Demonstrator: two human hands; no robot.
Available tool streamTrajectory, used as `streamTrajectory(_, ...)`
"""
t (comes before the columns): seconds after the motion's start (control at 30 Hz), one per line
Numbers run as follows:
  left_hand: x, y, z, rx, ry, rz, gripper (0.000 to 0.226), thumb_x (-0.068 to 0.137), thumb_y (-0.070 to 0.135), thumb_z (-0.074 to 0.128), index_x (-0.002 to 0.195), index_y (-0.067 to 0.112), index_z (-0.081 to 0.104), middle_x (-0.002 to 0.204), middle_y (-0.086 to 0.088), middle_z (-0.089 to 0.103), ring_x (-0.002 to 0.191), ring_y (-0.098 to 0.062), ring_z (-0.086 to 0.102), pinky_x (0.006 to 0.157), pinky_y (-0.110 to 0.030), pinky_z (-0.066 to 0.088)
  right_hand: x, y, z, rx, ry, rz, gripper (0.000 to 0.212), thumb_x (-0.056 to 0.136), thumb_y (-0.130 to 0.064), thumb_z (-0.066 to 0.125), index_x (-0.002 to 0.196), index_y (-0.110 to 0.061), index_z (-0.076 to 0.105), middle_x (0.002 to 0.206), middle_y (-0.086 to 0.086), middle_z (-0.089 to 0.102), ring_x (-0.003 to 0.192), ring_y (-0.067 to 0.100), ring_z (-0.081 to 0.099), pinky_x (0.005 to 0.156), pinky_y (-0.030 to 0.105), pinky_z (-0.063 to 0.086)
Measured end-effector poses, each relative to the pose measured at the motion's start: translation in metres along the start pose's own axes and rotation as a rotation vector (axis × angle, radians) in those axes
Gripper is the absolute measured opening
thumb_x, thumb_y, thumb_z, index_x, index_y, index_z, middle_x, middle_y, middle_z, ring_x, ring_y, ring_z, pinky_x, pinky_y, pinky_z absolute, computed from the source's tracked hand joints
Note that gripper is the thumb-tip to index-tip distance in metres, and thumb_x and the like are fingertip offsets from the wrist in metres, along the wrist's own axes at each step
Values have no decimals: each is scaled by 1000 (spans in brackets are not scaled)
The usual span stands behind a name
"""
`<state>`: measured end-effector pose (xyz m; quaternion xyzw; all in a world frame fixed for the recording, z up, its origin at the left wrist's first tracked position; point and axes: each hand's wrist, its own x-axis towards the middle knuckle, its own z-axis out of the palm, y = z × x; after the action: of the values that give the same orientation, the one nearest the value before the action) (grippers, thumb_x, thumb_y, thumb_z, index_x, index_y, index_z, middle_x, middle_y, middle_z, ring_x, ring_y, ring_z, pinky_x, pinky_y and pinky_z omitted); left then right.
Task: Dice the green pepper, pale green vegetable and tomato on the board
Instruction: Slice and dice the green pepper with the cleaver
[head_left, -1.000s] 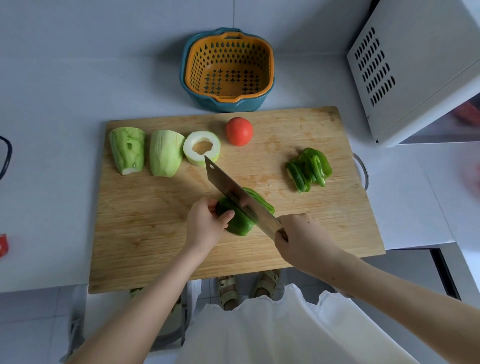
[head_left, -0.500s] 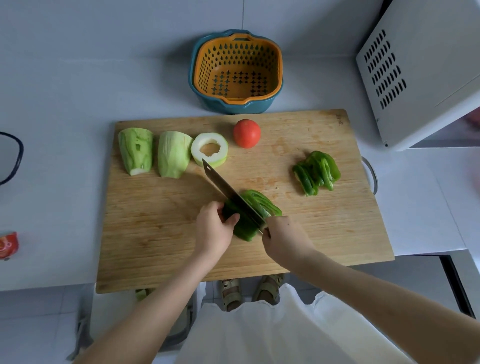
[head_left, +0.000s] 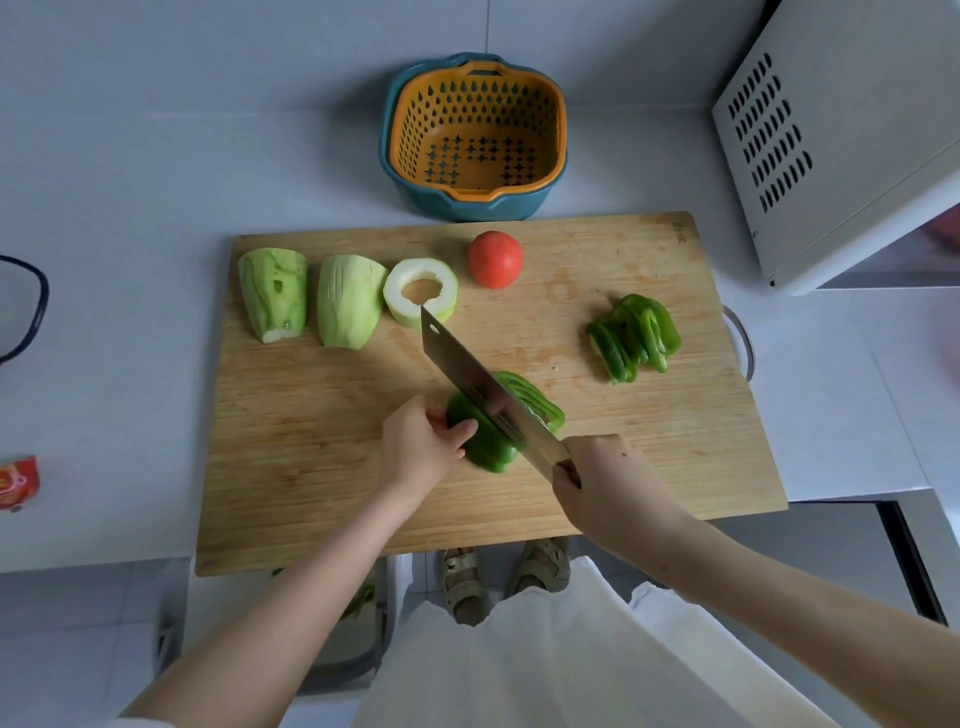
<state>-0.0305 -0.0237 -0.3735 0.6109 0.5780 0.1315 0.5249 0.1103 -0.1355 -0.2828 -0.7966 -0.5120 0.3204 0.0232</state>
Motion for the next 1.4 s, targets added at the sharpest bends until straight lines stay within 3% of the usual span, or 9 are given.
streamTrajectory(0.2, 1, 0, -1, -34, -4, -21, 21, 78, 16, 75, 84, 3, 59, 81, -7, 67, 62, -15, 70, 62, -37, 59, -10, 7, 3, -8, -84, 56, 35, 92, -13, 40, 58, -18, 31, 57, -3, 37, 46, 11, 31, 42, 20, 22)
streamTrajectory(0.47, 2, -1, -2, -19, -8, -1, 20, 80, 16, 74, 86, 3, 60, 80, -4, 67, 62, -15, 70, 63, -38, 58, -15, 8, -8, -96, -162, 90, 34, 94, -16, 39, 60, -20, 33, 60, -4, 40, 48, 8, 36, 41, 18, 24)
streamTrajectory(0.77, 0, -2, -2, -23, 14, 9, 23, 78, 16, 76, 88, 1, 60, 79, -6, 67, 62, -15, 70, 64, -39, 58, 38, -19, 29, 17, -58, 66, 34, 94, -13, 39, 61, -18, 32, 62, 0, 41, 52, 13, 38, 43, 22, 27)
streamTrajectory(0.97, -3, -8, -3, -51, 4, 12, 20, 78, 13, 75, 90, 5, 61, 82, -4, 68, 65, -14, 70, 67, -34, 58, 31, -13, 22, 97, -24, 38, 34, 92, -13, 41, 59, -16, 34, 60, 0, 40, 50, 12, 35, 44, 22, 26)
streamTrajectory(1.2, -4, -7, -3, 21, 15, 73, 21, 80, 18, 74, 89, 10, 56, 71, 7, 63, 51, 8, 61, 55, -7, 44, -3, -12, 0, 21, -6, 5, 38, 92, -13, 42, 57, -15, 28, 56, 0, 33, 47, 13, 28, 43, 24, 19)
streamTrajectory(1.4, -5, -5, -5, -6, 2, 69, 22, 79, 15, 75, 76, 22, 54, 73, 6, 64, 56, 0, 66, 58, -16, 52, -4, -11, 5, 1, -55, 41, 36, 92, -13, 41, 59, -16, 30, 58, -1, 36, 47, 12, 31, 42, 23, 21)
